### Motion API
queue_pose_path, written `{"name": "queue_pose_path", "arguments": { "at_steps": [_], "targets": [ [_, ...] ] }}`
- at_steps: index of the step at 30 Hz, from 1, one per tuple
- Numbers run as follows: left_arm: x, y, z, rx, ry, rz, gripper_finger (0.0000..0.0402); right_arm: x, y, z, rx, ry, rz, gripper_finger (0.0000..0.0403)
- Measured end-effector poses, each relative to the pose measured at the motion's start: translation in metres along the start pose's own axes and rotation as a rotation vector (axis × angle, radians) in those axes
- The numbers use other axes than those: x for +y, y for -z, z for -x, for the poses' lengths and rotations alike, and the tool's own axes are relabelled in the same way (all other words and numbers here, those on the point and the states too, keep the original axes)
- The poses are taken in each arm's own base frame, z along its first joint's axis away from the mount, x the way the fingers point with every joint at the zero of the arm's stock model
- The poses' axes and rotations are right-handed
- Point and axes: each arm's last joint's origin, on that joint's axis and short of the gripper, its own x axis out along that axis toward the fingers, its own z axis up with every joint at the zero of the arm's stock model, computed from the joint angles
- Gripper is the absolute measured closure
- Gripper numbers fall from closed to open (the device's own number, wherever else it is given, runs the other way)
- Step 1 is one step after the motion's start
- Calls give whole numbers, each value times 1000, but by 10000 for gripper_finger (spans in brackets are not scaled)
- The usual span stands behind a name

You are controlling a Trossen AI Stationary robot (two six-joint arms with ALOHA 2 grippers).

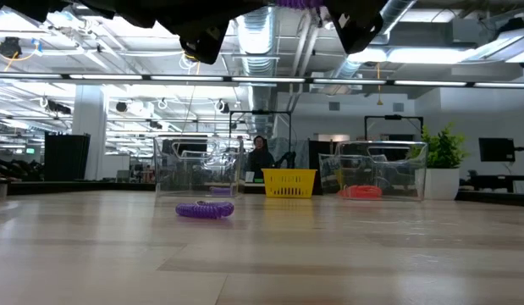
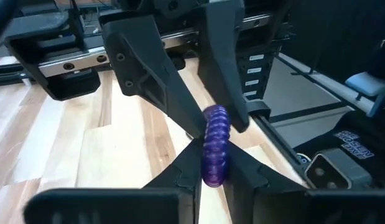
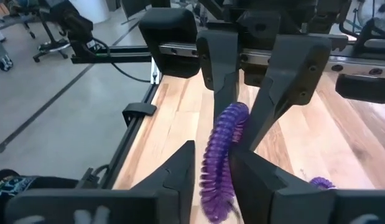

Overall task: Sort spring keychains
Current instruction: Put the right purple spring keychain into the left transparent bin

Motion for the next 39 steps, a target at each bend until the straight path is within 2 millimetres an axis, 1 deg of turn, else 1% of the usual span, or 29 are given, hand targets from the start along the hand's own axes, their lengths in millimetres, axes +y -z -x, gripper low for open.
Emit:
{"name": "queue_pose_path", "arguments": {
  "at_steps": [3,7,12,16,21,27,31,39],
  "targets": [
    [4,1,-1,13,-16,-6,355,-3,0,-1,4,7,45,293],
    [15,5,-3,51,-43,-8,359,-8,-2,-3,-5,32,119,267],
    [32,11,-5,114,-92,-6,354,-17,-14,3,-6,100,174,250],
    [50,16,-6,167,-142,2,353,-22,-26,19,36,128,237,250],
    [76,22,-6,224,-209,7,356,-30,-38,39,102,141,296,259],
    [100,26,-5,262,-269,-27,353,-44,-45,58,198,162,387,271],
    [115,27,-4,280,-298,-74,354,-59,-43,62,289,191,448,275],
    [147,32,4,357,-354,-198,351,-99,-36,59,453,289,451,274]
  ]
}}
